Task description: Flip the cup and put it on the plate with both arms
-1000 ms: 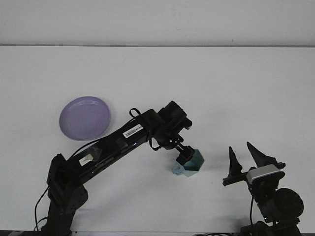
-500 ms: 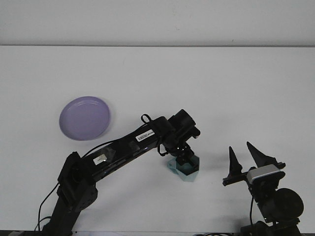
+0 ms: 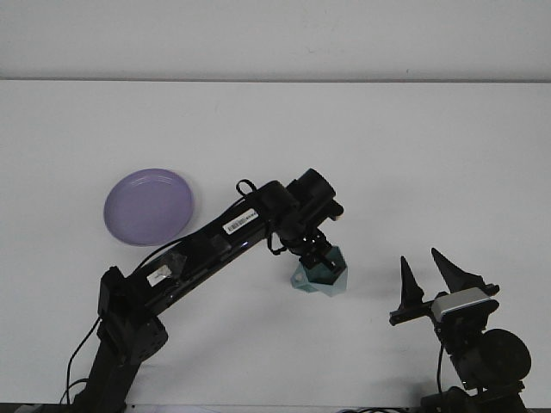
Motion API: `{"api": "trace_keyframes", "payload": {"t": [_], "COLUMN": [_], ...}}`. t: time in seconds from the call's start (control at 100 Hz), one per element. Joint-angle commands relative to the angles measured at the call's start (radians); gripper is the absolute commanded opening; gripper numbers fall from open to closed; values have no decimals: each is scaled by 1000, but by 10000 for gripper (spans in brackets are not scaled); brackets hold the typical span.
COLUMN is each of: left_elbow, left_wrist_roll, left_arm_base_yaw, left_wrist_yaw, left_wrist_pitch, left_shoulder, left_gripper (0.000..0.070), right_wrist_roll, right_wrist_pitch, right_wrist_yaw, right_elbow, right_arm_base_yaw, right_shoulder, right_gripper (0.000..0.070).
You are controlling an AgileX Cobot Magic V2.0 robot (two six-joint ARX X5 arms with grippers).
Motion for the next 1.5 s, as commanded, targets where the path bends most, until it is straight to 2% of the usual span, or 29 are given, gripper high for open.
{"api": "trace_keyframes", "payload": {"t": [0.0, 0.16, 0.3, 0.6, 0.94, 1.19, 1.49], "left_elbow": [65, 115, 115, 114, 19, -61, -61], "left_wrist_roll": [6, 5, -5, -33, -8, 1, 7], "left_arm_base_yaw": [14, 88, 187, 498, 767, 877, 904], "left_wrist_yaw": [-8, -135, -178, -182, -182, -187, -187], "left_wrist_pitch": [-42, -137, -189, -206, -206, -204, -146], "left_shoulder": [3, -77, -178, -323, -294, -177, -21], "left_gripper": [13, 13, 13, 13, 13, 13, 13], "right_wrist_roll": [14, 22, 24, 34, 33, 33, 32], "right_wrist_pitch": [7, 8, 8, 8, 2, 0, -5], "right_wrist_yaw": [0, -3, -6, -22, -23, -26, -26], "right_elbow": [8, 8, 8, 8, 8, 8, 8], "right_arm_base_yaw": [1, 1, 1, 1, 1, 1, 1], "right_shoulder": [3, 3, 3, 3, 3, 3, 3], "right_gripper": [379, 379, 379, 379, 379, 379, 379]}}
